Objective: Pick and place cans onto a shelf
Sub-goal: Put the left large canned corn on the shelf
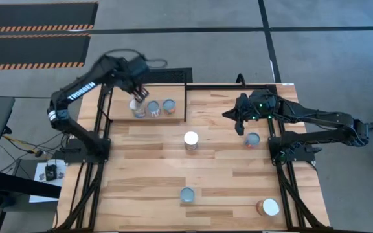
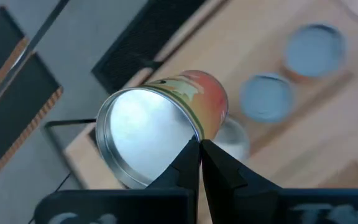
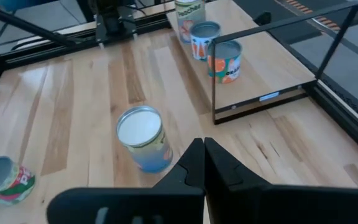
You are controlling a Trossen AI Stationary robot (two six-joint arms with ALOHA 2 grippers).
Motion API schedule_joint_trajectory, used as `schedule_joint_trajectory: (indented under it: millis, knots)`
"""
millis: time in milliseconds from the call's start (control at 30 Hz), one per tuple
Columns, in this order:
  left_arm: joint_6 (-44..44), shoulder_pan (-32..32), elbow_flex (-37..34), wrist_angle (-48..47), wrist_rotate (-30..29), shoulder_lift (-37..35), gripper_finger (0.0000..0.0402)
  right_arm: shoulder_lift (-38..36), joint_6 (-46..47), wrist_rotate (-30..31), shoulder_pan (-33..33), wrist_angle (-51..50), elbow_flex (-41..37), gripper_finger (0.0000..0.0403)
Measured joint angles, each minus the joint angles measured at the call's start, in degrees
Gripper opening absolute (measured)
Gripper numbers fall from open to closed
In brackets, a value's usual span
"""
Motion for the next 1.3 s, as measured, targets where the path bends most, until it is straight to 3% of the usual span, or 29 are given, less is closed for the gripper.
schedule_joint_trajectory:
  millis: [267, 633, 767, 1300]
  knots:
    - [2.6, 11.9, -1.1, 0.0, 2.8, -0.1, 0.0, 0.0, 1.7, 0.1, 0.0, 0.0, 0.0, 0.0012]
    - [-3.6, 13.8, -24.6, 2.1, 8.2, -12.2, 0.0, 0.0, 1.6, 0.3, 0.0, 0.0, 0.0, 0.0012]
    - [-5.5, 13.8, -29.6, 3.9, 10.4, -14.5, 0.0, 0.0, 1.0, 0.4, 0.0, 0.0, 0.0, 0.0012]
    - [-2.9, 13.2, -30.5, 8.5, 10.3, -7.1, 0.0, 0.0, 0.9, 0.3, 0.0, 0.0, 0.0, 0.0012]
